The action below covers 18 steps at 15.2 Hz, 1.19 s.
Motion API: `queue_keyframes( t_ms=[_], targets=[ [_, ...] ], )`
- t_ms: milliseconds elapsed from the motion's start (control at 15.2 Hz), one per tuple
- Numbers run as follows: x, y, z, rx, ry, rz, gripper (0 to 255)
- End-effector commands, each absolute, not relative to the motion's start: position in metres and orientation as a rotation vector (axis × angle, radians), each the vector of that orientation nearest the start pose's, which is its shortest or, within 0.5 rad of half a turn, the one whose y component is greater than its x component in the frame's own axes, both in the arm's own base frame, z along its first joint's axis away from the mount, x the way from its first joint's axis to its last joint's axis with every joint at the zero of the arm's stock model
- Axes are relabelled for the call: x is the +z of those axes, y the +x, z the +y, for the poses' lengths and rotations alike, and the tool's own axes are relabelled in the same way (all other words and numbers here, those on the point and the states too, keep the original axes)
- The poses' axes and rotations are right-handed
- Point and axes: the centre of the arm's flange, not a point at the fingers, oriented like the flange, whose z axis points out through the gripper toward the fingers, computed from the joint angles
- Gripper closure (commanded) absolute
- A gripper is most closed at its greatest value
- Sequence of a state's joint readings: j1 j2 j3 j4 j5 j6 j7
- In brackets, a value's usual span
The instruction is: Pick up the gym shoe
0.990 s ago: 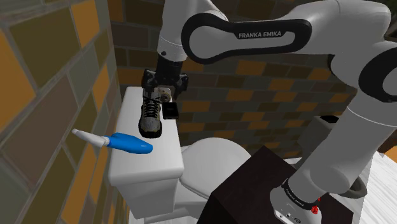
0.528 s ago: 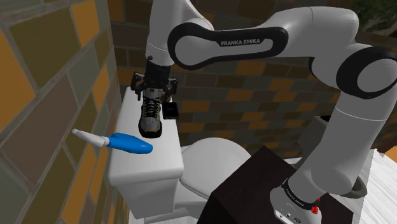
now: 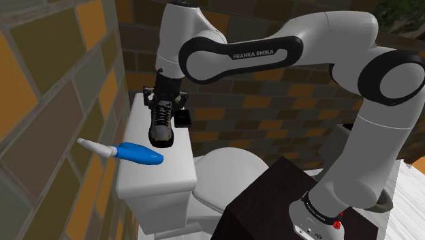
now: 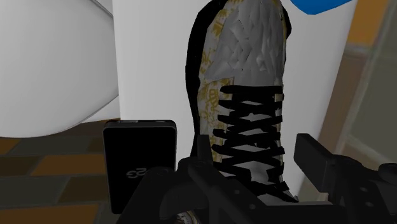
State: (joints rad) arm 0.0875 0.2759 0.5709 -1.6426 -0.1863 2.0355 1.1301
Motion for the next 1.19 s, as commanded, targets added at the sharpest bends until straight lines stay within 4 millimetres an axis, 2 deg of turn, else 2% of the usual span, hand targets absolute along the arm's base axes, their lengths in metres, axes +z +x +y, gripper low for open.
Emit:
queue_keyframes(
  t_ms=[0,396,1122],
  targets=[
    [0.490,0.540,0.361,-0.185,-2.956,0.646,255],
    [0.489,0.540,0.360,-0.185,-2.956,0.646,255],
    [0.547,0.540,0.360,-0.185,-2.956,0.646,255]
  ],
)
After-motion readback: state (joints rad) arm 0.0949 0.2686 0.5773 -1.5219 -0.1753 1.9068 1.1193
